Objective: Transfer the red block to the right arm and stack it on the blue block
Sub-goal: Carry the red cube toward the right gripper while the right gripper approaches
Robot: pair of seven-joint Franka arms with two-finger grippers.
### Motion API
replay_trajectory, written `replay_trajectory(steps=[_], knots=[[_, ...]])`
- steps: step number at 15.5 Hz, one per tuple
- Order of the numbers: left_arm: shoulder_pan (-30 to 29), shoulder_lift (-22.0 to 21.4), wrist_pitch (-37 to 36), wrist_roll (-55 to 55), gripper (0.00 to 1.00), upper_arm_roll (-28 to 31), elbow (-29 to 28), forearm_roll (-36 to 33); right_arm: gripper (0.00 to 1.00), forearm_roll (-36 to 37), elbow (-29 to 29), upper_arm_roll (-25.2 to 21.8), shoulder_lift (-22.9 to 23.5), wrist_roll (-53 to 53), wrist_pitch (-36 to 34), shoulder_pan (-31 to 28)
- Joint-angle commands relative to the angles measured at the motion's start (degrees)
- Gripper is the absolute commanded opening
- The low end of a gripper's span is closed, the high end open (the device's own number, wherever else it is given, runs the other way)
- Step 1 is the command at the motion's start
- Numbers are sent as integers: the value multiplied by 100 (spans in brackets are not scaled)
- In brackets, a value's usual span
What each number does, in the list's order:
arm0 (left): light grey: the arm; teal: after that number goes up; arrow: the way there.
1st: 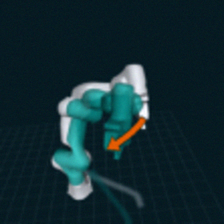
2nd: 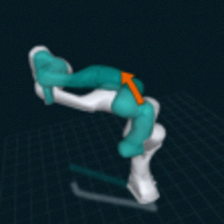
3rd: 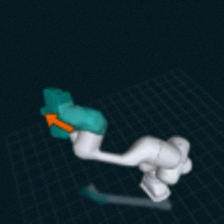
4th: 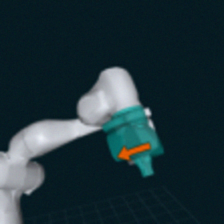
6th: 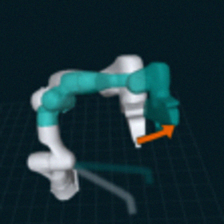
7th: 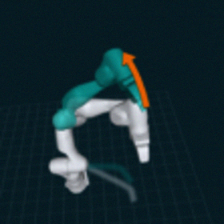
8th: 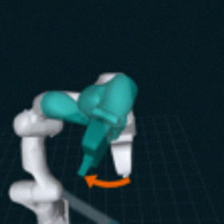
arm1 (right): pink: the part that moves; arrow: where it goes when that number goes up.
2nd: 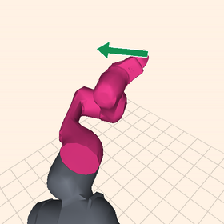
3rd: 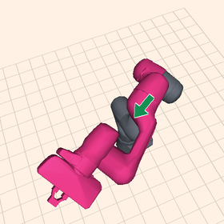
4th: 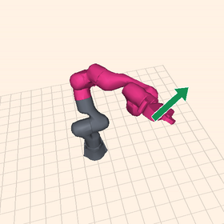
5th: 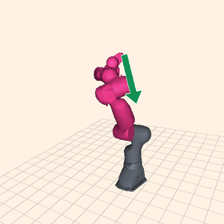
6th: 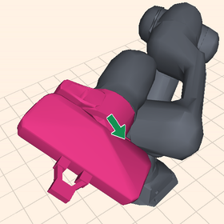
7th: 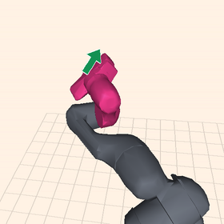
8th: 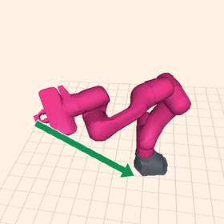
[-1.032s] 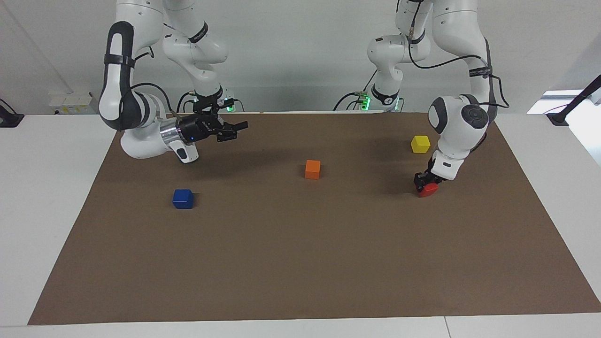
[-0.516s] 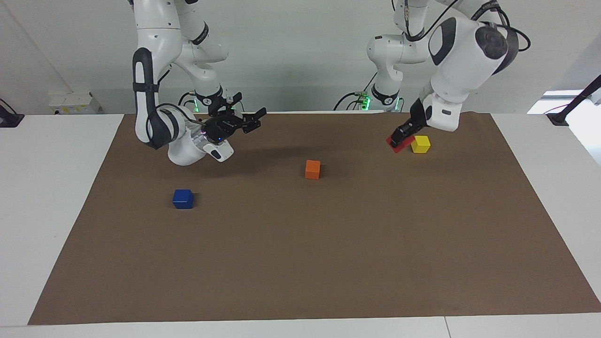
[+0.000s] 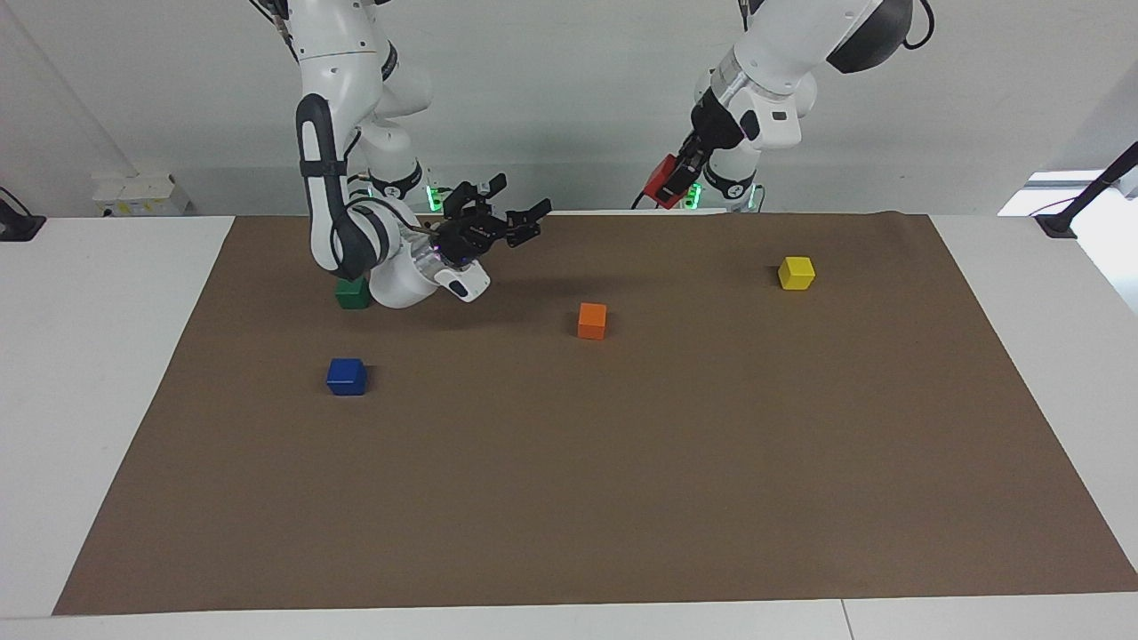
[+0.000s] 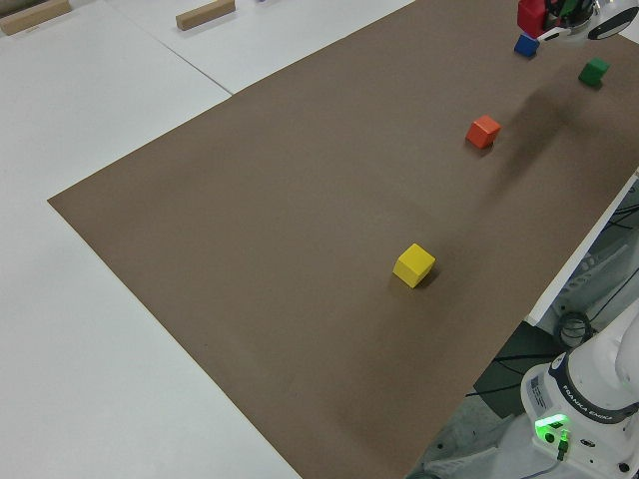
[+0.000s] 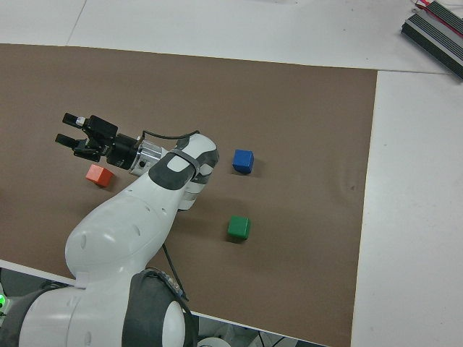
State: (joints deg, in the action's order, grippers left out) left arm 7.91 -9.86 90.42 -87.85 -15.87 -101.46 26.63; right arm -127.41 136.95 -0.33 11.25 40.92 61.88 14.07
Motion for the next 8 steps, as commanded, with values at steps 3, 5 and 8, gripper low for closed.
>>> replay_trajectory(steps=[3, 5, 8], knots=[[61, -516, 806, -1408, 0, 93, -539, 791, 100, -706, 16, 24, 263, 408, -264, 518], [192, -1033, 1624, -1717, 0, 93, -1119, 992, 100, -715, -1, 33, 403, 635, -334, 579], [413, -1291, 1891, -1736, 0, 93, -1412, 1002, 100, -863, -54, 103, 439, 716, -308, 728]])
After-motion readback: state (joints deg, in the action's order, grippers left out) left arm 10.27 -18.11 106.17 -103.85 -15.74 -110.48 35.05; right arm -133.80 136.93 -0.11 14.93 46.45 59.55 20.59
